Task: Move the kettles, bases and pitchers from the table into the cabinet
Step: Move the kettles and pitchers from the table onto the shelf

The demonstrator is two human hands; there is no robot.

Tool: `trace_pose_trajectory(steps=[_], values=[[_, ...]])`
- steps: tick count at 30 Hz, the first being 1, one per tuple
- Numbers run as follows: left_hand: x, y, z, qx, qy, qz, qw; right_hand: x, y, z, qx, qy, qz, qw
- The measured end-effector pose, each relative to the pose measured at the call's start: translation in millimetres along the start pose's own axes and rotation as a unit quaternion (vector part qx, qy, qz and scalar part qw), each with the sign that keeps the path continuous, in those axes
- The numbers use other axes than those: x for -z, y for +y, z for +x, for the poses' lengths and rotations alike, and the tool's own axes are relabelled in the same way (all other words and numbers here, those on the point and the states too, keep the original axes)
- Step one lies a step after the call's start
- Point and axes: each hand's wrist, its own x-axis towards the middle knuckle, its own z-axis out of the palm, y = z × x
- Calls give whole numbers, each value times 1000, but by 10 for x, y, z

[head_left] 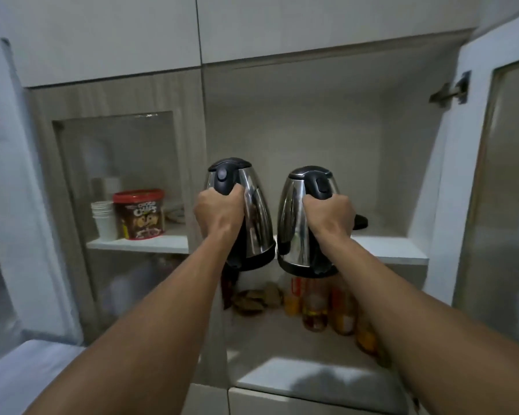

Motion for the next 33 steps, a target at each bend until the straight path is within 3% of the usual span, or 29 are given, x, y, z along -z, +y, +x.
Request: trace_pose_trajectory(steps=[12,26,33], values=[[-2063,-270,765,1,-38,-7,999,-60,670,1951,-5,71,-25,997],[-3374,-883,1882,-24,-110,47,993,-696,1313,3274,-58,151,-30,986],[-3763,-1108,1977,-16,-127,71,989,-789,1530,3601,-52,147,-61,986]])
